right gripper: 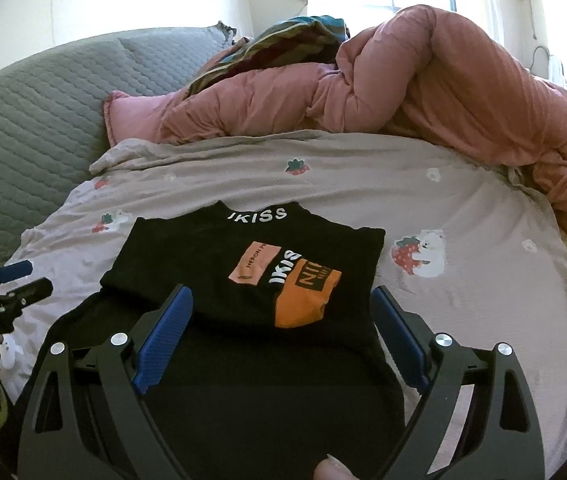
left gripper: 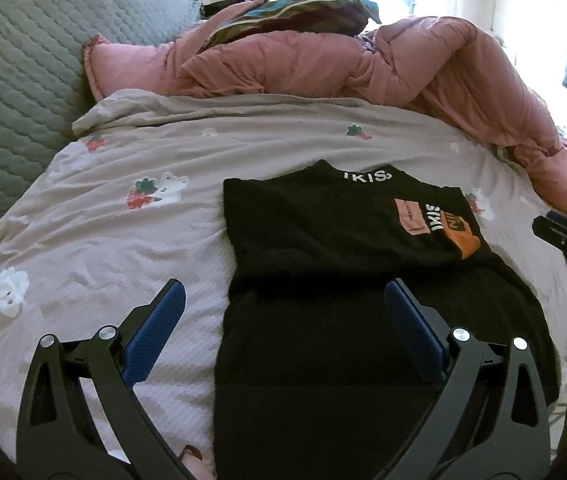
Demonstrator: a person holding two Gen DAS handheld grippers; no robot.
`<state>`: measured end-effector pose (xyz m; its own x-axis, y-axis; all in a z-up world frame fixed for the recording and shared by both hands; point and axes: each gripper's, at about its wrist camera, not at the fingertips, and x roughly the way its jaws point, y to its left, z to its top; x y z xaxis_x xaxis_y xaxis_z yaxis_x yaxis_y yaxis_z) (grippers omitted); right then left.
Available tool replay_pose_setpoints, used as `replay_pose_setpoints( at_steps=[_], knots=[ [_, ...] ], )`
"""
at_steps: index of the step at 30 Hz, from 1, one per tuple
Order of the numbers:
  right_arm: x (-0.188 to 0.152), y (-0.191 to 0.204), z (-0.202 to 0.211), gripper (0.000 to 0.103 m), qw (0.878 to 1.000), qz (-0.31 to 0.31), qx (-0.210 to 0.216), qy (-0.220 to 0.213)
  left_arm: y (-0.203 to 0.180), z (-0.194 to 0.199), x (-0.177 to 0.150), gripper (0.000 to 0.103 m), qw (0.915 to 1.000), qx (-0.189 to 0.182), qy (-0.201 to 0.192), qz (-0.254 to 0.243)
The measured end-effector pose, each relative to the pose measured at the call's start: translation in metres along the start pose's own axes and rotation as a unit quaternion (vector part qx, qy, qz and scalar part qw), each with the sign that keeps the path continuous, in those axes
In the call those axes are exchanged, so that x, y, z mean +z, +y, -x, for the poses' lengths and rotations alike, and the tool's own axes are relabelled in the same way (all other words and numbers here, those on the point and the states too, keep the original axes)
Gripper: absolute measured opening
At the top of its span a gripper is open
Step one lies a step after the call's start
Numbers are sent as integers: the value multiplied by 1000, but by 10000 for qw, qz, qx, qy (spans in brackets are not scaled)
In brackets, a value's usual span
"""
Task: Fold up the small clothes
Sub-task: 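Move both tools to the sweatshirt hem and close them on it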
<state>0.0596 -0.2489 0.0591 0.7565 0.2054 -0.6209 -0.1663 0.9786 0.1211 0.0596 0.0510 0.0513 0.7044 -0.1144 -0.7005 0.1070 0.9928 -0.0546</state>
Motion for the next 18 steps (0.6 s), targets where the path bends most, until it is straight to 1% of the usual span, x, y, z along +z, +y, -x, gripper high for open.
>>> replay_pose_setpoints(
  at_steps=[13, 18],
  knots=[
    [-9, -2, 20, 90, 9999, 11, 102, -100, 27, 24, -17, 93, 9996, 163, 12, 234],
    [-14, 0, 29, 90, 9998, 63, 148, -113, 37, 37, -23, 93, 9992, 232, -61, 333]
  ],
)
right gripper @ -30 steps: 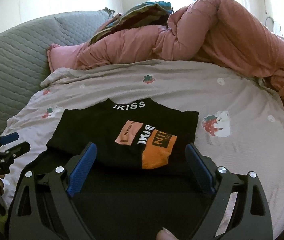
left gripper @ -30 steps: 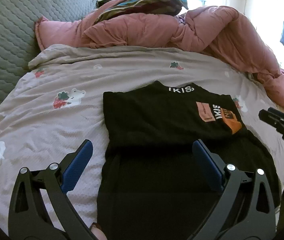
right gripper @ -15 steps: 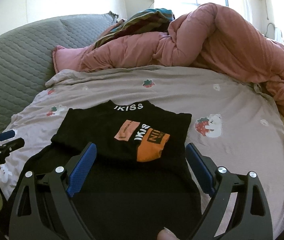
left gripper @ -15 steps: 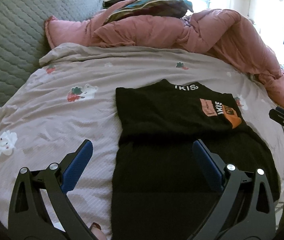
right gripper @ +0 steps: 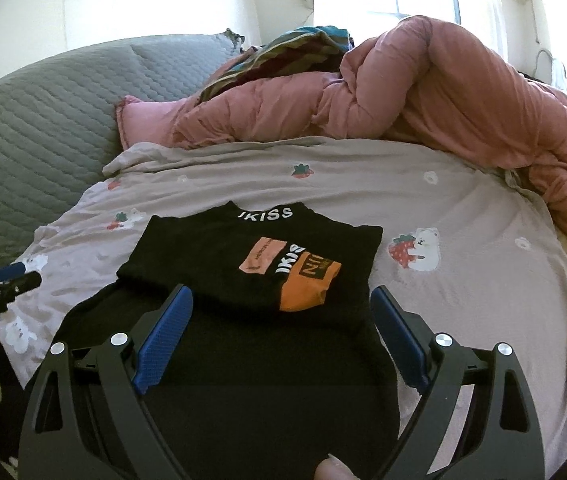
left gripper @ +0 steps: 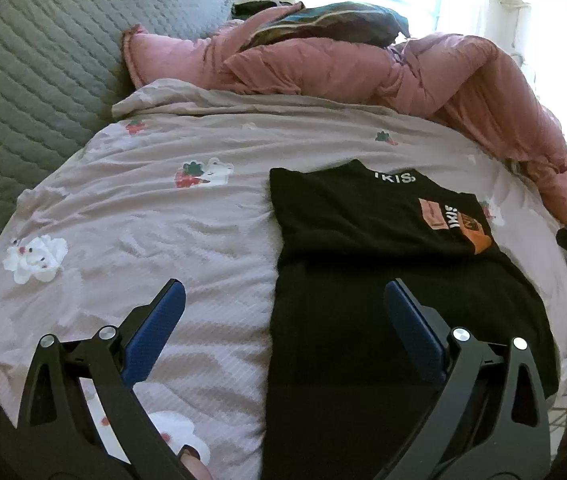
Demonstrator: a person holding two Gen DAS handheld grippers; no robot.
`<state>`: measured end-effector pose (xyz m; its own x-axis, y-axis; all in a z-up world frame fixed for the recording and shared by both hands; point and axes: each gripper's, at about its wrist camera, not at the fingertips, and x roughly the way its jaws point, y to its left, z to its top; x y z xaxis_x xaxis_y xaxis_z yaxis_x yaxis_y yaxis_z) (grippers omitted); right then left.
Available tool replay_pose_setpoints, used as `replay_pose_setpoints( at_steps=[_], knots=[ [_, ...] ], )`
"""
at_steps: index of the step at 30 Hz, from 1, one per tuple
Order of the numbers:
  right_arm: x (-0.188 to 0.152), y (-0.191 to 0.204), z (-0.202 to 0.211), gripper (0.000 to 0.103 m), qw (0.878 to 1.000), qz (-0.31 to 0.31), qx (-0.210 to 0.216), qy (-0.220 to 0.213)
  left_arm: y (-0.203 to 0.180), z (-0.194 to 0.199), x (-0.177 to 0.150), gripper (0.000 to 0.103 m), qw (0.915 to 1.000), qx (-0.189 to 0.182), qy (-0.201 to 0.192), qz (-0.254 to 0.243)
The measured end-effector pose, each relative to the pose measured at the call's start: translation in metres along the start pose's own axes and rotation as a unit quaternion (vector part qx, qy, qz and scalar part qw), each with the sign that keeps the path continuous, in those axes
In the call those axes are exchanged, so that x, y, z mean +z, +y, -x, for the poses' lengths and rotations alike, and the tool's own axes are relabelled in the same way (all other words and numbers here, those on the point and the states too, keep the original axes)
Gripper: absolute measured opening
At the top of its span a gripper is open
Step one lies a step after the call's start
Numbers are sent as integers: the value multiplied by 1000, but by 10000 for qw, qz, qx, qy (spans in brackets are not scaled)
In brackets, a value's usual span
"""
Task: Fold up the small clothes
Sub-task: 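Move both tools to the sweatshirt hem and close them on it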
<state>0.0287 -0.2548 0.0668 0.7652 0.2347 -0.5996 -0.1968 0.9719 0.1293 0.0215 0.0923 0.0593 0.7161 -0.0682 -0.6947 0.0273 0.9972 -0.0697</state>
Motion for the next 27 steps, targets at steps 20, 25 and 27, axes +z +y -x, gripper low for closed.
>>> replay_pose_setpoints(
  at_steps=[20, 25, 27],
  knots=[
    [-38, -6, 14, 90, 9992, 65, -83, 373, 23, 12, -50, 92, 9991, -58, 367, 201],
    [-45, -7, 16, 90, 9988, 83, -74, 474, 22, 15, -58, 86, 9989, -120, 423, 158],
    [-48, -8, 15, 90, 9986, 79, -65, 527, 22, 16, -61, 84, 9988, -153, 447, 154]
  ],
)
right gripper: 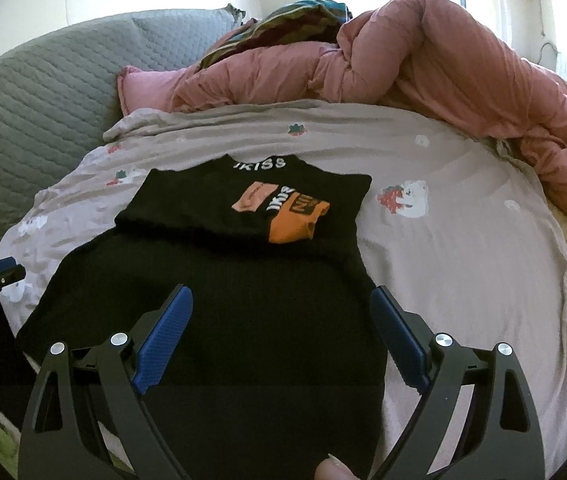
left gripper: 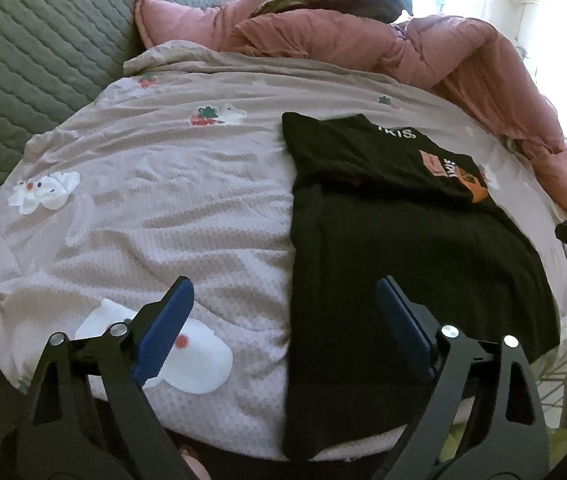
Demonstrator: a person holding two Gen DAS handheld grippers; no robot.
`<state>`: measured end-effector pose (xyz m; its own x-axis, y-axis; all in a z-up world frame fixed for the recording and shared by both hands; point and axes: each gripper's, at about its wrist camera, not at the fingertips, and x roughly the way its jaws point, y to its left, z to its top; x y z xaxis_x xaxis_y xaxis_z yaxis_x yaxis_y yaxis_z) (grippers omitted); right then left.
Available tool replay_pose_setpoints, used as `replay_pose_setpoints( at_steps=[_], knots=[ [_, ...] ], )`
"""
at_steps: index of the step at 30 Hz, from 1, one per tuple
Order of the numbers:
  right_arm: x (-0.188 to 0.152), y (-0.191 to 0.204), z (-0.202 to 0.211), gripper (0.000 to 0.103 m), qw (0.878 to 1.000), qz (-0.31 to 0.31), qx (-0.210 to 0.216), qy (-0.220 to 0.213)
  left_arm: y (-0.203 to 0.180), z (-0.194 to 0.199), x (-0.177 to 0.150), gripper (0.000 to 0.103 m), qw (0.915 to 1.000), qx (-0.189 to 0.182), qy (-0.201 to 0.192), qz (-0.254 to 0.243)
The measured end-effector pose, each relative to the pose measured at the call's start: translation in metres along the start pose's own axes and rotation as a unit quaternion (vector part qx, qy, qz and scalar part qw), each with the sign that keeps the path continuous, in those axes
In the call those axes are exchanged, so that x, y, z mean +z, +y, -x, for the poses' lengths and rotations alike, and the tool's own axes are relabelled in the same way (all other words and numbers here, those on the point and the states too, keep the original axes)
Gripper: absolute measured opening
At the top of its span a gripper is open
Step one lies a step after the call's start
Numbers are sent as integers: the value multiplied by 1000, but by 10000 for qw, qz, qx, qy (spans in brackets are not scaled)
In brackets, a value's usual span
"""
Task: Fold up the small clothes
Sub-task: 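Move both tools to the sweatshirt hem and close them on it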
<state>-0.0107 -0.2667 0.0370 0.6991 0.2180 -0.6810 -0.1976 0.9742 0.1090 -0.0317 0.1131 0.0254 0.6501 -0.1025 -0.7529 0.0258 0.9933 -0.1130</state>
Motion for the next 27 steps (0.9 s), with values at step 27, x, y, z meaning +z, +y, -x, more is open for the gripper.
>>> replay_pose_setpoints(
  at_steps=[27],
  knots=[
    [-32, -8, -5, 90, 9991, 68, 32, 413, -10, -37, -39, 44, 9938, -367, 1046, -3]
  ],
)
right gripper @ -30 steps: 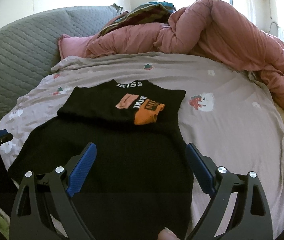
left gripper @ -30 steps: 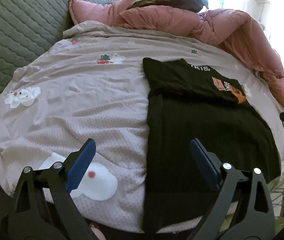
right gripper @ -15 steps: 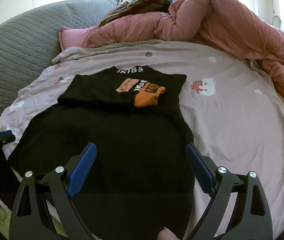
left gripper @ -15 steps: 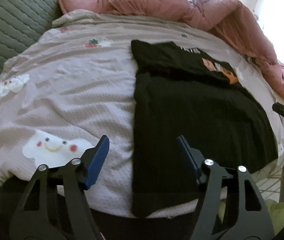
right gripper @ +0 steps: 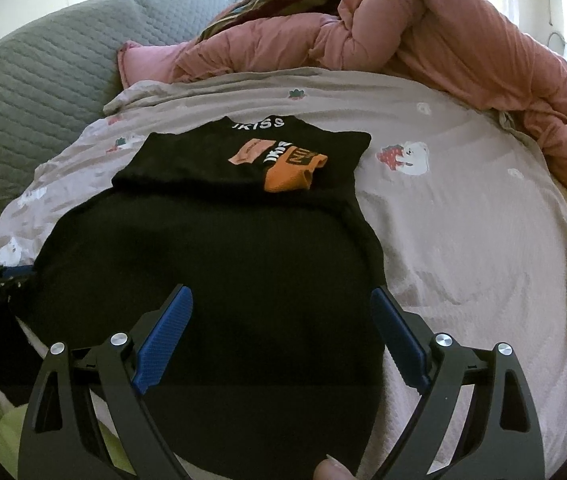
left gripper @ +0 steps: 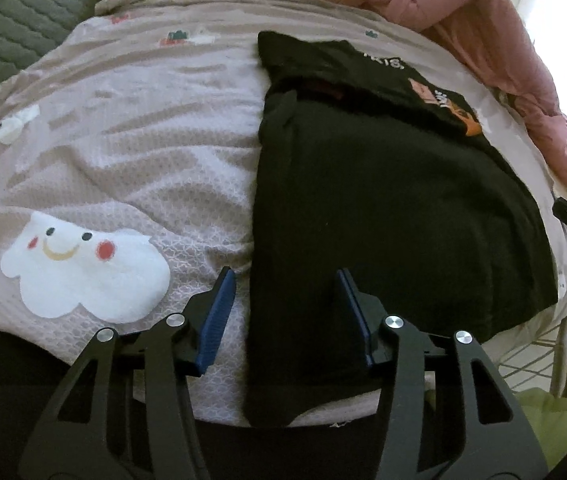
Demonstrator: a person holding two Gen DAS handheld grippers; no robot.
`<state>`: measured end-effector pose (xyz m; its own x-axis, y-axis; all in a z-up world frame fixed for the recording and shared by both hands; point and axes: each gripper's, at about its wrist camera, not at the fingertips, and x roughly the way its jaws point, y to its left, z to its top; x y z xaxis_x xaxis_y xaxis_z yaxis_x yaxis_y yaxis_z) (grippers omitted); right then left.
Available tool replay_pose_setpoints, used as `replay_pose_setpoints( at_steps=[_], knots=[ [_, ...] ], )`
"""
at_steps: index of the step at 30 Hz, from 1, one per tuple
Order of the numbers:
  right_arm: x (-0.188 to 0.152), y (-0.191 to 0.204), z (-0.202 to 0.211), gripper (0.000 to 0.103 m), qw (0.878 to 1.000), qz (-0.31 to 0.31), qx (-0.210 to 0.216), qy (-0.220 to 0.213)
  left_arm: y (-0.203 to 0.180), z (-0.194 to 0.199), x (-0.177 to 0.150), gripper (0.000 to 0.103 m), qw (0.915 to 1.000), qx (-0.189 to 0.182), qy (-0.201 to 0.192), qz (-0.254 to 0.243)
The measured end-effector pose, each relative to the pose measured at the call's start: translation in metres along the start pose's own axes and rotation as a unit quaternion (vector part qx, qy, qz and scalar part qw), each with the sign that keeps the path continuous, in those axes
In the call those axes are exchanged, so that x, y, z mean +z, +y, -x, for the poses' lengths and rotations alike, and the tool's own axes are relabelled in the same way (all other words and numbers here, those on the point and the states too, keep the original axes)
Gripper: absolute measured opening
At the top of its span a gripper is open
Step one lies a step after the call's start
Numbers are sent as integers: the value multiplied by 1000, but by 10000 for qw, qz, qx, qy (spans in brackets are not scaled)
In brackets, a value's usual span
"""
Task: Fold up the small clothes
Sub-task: 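Move both tools to the sweatshirt hem and close them on it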
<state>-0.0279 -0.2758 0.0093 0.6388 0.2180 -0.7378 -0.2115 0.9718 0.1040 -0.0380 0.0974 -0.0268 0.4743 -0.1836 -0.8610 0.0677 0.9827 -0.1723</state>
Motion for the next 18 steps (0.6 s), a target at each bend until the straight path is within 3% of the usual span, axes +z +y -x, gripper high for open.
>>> replay_pose_setpoints(
  at_steps=[5, 7, 9, 18],
  knots=[
    [-10, -4, 0, 90, 9999, 68, -48, 146, -4, -3, 0, 41, 9999, 23, 57, -95],
    [-17, -7, 3, 90, 9998, 72, -55, 199, -4, -3, 0, 21, 9999, -30, 46, -94],
    [-22, -9, 5, 90, 9997, 66, -61, 239, -4, -4, 0, 15, 9999, -105, 45, -101],
    [-41, -30, 17, 90, 9988, -118, -94, 472, -7, -6, 0, 11, 9998, -127, 84, -127]
  ],
)
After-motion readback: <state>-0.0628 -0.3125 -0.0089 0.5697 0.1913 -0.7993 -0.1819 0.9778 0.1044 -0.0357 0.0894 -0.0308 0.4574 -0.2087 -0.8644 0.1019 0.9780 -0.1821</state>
